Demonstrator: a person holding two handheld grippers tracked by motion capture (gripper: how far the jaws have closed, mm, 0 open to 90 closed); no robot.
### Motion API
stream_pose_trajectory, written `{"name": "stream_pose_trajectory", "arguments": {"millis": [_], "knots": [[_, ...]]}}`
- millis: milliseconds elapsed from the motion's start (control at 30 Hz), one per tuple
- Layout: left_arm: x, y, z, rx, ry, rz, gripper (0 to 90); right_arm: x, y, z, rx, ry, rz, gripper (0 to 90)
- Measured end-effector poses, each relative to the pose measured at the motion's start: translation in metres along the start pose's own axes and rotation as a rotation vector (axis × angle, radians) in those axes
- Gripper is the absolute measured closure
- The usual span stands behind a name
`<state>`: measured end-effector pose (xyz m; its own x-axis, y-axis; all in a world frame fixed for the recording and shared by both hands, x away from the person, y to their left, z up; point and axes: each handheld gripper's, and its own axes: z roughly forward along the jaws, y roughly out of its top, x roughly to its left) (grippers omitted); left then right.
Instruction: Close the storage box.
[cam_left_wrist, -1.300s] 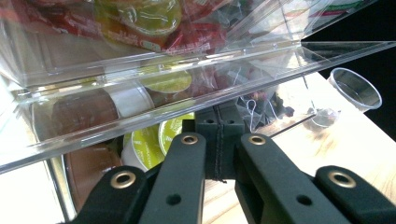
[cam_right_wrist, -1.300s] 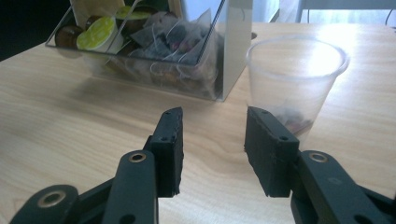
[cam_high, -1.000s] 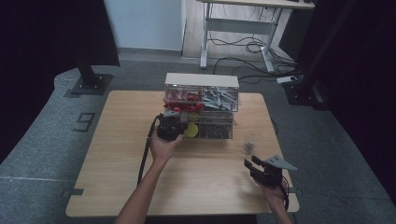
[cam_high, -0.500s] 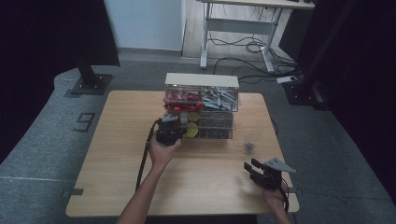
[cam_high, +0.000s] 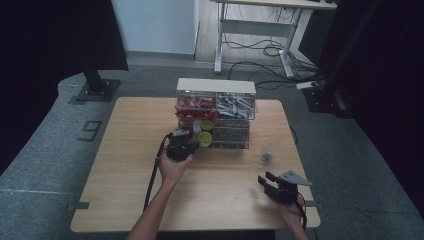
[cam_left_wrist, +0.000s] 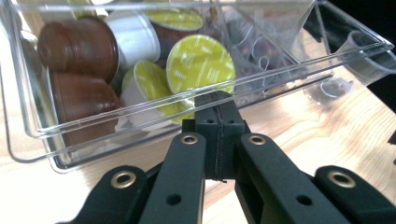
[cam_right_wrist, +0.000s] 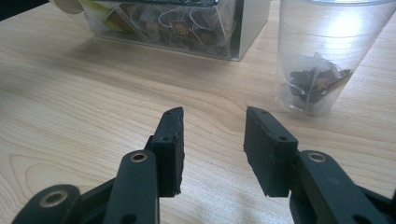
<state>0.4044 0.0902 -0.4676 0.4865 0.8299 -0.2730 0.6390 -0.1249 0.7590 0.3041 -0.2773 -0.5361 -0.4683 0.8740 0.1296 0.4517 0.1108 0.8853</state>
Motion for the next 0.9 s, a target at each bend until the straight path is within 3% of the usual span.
{"name": "stream_pose_trajectory", "arguments": {"millis": [900], "knots": [[0.009, -0.016, 0.016, 0.041, -0.011, -0.034, 90.0, -0.002, -0.003, 0.002, 0.008, -0.007, -0.006, 57.9]]}}
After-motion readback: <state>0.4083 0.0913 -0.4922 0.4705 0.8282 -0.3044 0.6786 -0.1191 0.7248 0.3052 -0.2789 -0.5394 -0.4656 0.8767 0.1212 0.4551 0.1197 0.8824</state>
